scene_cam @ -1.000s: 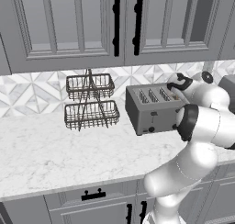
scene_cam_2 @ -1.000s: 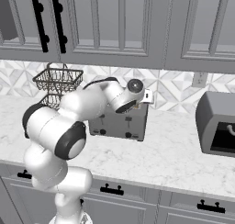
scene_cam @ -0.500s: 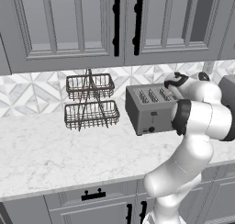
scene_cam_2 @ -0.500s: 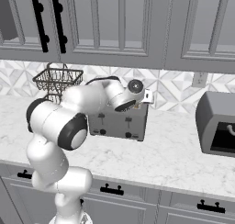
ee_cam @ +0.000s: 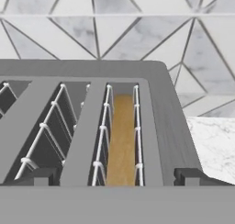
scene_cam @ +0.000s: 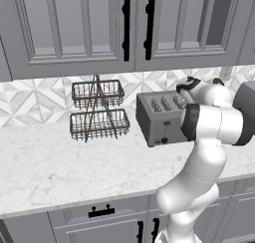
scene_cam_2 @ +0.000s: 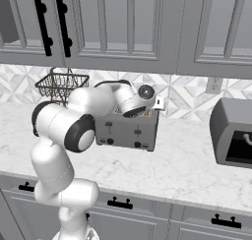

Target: Start the toaster. Once the lever pops up, take the bread to the plate on the dining counter.

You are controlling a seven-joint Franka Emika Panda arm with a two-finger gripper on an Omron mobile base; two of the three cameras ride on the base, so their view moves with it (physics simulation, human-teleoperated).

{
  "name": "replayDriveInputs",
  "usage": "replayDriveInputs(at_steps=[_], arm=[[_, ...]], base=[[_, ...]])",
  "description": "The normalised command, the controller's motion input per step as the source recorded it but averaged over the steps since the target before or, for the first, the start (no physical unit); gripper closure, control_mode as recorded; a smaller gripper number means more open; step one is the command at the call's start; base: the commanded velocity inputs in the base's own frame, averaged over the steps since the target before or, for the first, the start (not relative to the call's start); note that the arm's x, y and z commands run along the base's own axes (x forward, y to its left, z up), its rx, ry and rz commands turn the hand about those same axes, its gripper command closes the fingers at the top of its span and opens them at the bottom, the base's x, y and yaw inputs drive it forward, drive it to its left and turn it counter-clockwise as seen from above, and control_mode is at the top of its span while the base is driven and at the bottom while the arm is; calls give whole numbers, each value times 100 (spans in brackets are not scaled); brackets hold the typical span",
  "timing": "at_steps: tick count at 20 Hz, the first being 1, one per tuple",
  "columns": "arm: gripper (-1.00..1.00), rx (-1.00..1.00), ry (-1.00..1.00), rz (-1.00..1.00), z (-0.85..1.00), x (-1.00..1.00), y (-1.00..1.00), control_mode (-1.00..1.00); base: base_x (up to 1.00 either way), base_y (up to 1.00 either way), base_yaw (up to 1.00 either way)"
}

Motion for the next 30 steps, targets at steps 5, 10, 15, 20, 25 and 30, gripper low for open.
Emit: replayDriveInputs(at_steps=[5, 10, 15, 20, 25, 30], arm=[[-100, 0, 0, 0, -9, 7, 0, -100], [100, 0, 0, 0, -3, 0, 0, -100], [100, 0, 0, 0, -2, 0, 0, -100], [100, 0, 0, 0, 0, 0, 0, -100], [100, 0, 0, 0, 0, 0, 0, -100], [100, 2, -4, 0, 9, -4, 0, -100]], base=[[0, 0, 0], [0, 0, 0], [0, 0, 0], [0, 0, 0], [0, 0, 0], [0, 0, 0]])
